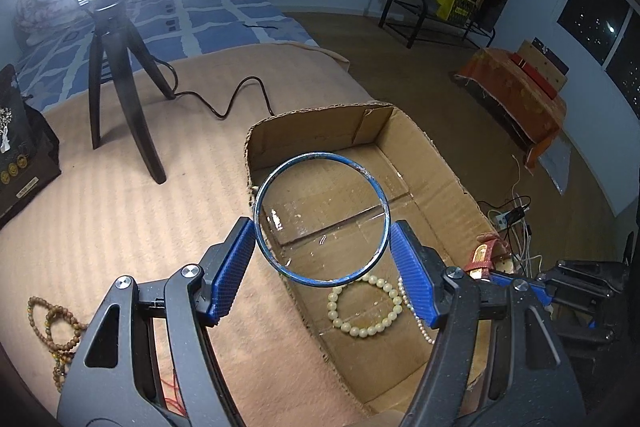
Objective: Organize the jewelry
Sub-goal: 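Carry the bangle and watch into the cardboard box and open both tools, then withdraw both tools from the box toward the prayer beads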
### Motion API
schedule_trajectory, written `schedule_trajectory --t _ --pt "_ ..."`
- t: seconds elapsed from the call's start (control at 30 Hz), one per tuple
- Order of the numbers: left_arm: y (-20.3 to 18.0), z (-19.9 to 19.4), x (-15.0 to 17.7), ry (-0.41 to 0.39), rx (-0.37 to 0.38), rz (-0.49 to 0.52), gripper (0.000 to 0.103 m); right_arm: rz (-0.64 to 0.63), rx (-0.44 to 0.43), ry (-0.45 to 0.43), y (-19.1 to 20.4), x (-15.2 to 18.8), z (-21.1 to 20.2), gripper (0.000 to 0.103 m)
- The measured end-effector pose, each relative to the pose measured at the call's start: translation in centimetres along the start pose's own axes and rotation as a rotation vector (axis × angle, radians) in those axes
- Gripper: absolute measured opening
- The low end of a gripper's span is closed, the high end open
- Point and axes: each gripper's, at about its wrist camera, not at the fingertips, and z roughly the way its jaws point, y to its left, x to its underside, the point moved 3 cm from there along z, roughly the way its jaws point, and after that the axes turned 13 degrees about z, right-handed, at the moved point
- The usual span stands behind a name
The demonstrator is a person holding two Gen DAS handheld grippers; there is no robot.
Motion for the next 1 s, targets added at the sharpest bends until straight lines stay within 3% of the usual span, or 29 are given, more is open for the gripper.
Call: schedule_trajectory --t 0.27,0.3,0.33,0.53,1.0 --pt "-0.6 0.6 -0.5 -0.001 0.002 0.017 0.071 0.000 0.005 -0.004 -0.3 -0.1 0.2 0.013" --pt "-0.6 0.6 -0.5 -0.004 0.002 0.019 0.071 -0.002 0.004 -0.010 -0.2 -0.2 0.1 0.017" --pt "-0.7 0.5 -0.6 -0.004 -0.002 0.020 0.071 -0.003 0.005 -0.014 -0.2 -0.2 0.0 0.028" --pt "-0.7 0.5 -0.6 -0.001 -0.010 0.012 0.072 -0.021 0.016 -0.025 0.1 -0.1 -0.1 0.042" --pt "-0.4 -0.8 -0.2 -0.007 -0.020 0.013 0.072 -0.032 0.022 -0.035 0.6 0.3 -0.7 0.043"
